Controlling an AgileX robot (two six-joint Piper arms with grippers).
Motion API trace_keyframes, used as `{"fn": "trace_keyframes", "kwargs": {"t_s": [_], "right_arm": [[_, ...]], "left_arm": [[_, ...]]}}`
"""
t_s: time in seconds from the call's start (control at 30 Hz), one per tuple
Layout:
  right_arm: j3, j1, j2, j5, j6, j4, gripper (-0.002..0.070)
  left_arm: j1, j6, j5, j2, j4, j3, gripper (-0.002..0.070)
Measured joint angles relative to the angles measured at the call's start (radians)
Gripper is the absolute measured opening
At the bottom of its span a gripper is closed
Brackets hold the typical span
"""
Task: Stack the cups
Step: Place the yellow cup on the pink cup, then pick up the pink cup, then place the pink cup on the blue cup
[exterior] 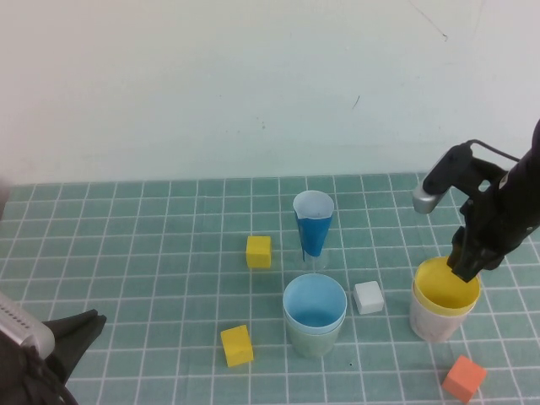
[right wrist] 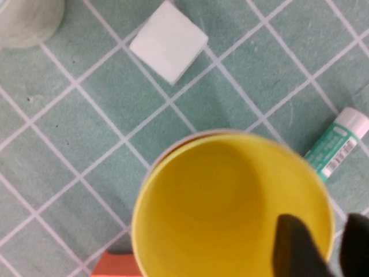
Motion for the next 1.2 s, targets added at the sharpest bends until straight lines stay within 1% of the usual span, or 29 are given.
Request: {"fn": "trace_keyframes", "kwargs": {"t_s": [0.1, 0.17, 0.3, 0.5, 0.57, 0.6, 0.63, 0.73, 0.77, 0.8, 0.87, 1.07, 1.2], "right_arm": [[0.0, 0.0, 0.0, 0.01, 0.017, 0.0, 0.0308], [0.0, 0.0, 0.0, 0.011, 0.037, 0.0, 0.0372], [0.0, 0.0, 0.005, 0.011, 0.051, 0.0, 0.0413], [0.0, 0.0, 0.075, 0.009, 0.053, -0.002, 0.0417], [0.0, 0.0, 0.103, 0.006, 0.053, -0.007, 0.0388], [0.0, 0.0, 0.109, 0.006, 0.053, -0.008, 0.0352], [0.0, 0.0, 0.119, 0.006, 0.053, -0.009, 0.03], [0.0, 0.0, 0.128, 0.005, 0.053, -0.012, 0.0112], [0.0, 0.0, 0.13, 0.005, 0.053, -0.013, 0.0072], [-0.002, 0.0, 0.13, 0.005, 0.053, -0.016, 0.005], [-0.022, 0.0, 0.13, 0.018, 0.053, -0.024, 0.0033], [-0.189, 0.004, 0.093, 0.104, 0.053, -0.006, 0.0032], [-0.302, 0.06, 0.035, 0.188, 0.05, 0.031, 0.0032]], "left_arm": [[0.0, 0.0, -0.002, 0.0, 0.0, 0.0, -0.0001], [0.0, 0.0, -0.009, 0.0, -0.004, 0.0, -0.0001], [0.0, 0.0, -0.02, 0.0, -0.008, 0.0, -0.0001], [0.0, -0.004, -0.02, 0.0, -0.008, 0.0, -0.0001], [0.0, -0.004, -0.02, 0.0, -0.008, 0.0, -0.0001], [0.0, -0.004, -0.02, 0.0, -0.008, 0.0, -0.0001], [0.0, -0.004, -0.02, 0.0, -0.008, 0.0, -0.0001], [0.0, -0.004, -0.02, 0.0, -0.008, 0.0, -0.0001], [0.0, -0.004, -0.02, 0.0, -0.008, 0.0, -0.0001], [0.0, -0.004, -0.02, 0.0, -0.008, 0.0, -0.0001], [0.0, -0.004, -0.02, 0.0, -0.008, 0.0, -0.0001], [0.0, -0.004, -0.02, 0.0, -0.042, 0.0, -0.0001], [0.0, -0.004, -0.02, 0.0, -0.057, 0.0, -0.0001]]}}
